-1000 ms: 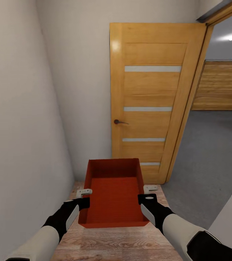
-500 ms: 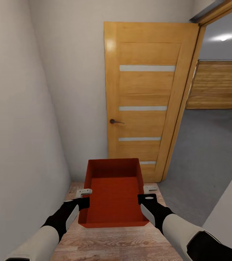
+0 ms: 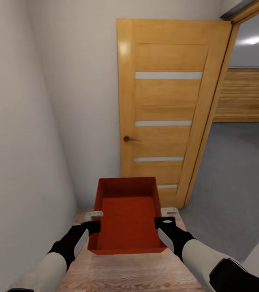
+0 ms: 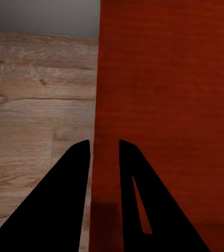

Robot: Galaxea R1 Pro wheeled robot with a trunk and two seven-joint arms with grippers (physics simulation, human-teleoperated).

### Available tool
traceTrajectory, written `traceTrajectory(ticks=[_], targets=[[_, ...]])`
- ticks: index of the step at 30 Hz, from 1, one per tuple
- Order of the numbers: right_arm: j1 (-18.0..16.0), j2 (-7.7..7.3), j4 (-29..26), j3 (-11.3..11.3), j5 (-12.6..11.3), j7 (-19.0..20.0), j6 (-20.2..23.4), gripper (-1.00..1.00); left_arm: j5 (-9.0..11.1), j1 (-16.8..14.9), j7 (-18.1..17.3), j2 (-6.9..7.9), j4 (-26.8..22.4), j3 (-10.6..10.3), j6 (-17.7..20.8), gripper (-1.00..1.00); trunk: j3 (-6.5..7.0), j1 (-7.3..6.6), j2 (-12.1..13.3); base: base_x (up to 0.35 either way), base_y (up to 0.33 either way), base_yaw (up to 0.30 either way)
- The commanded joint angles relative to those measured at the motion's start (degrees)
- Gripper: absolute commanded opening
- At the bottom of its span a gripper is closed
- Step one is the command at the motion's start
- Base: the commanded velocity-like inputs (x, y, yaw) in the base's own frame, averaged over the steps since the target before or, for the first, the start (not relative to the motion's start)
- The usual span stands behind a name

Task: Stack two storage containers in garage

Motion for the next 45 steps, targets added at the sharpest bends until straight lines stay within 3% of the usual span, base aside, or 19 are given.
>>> traceTrajectory(ticks=[1,11,29,45], targets=[[0.0,0.45,0.0,0.1,-0.2,-2.9,0.6,-1.00,-1.0,-0.1,1.6,-0.34,-2.8,1.2,0.4,-1.00,-0.13,0.07,-0.1,0.315,0.093,-0.100],[0.0,0.45,0.1,0.1,-0.2,-2.9,0.6,-1.00,-1.0,-0.1,1.6,-0.35,-3.0,1.2,0.4,-1.00,-0.13,0.07,-0.1,0.229,0.041,-0.216],[0.0,0.45,0.2,0.1,-0.2,-2.9,0.6,-1.00,-1.0,-0.1,1.6,-0.29,-3.1,1.2,0.4,-1.00,-0.13,0.07,-0.1,0.014,0.003,-0.241],[0.0,0.54,0.5,0.1,-0.2,-3.0,0.6,-1.00,-1.0,-0.1,1.6,-0.27,-3.1,1.1,0.4,-1.00,-0.13,0.07,-0.1,0.226,0.193,-0.163]])
